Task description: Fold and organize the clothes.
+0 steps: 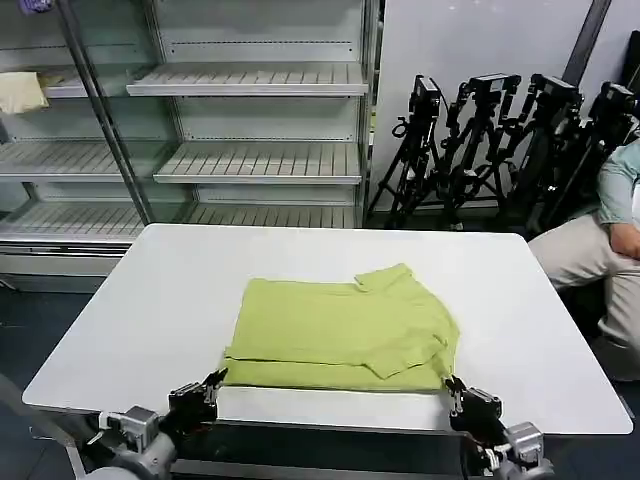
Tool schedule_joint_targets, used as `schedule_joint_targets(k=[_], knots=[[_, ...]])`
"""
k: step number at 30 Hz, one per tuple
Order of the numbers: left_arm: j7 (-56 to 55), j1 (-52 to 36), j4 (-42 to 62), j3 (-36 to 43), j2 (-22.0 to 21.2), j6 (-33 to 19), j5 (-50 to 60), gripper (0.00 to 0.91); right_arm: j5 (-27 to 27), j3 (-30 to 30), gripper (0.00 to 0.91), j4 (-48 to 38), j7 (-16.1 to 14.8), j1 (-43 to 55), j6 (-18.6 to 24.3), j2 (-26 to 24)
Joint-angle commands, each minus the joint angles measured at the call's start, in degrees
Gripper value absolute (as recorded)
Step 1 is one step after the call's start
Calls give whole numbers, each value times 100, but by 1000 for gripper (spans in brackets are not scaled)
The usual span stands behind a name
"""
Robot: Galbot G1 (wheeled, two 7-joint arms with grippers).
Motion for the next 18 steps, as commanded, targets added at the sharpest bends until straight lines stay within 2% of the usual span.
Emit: schedule_joint_targets(k=[1,5,8,11,18], knots=[[16,-246,-716,-173,114,-283,-245,907,685,202,907,503,-31,227,-168,-126],[24,-1129,-221,127,173,-326,-461,907,707,-133,907,-106,206,1585,-441,-183],[18,-2121,472,584,117,-308,-470,907,610,-678,907,-867,663,2826,-708,-7],[31,-2865,1273,1020,76,-268,-489,907,386,-1089,907,-1583,746,3560,-708,95],[61,-4268,2858,1684,-27,-178,-814,907,390,-1557,907,-3519,747,5133,-699,449]])
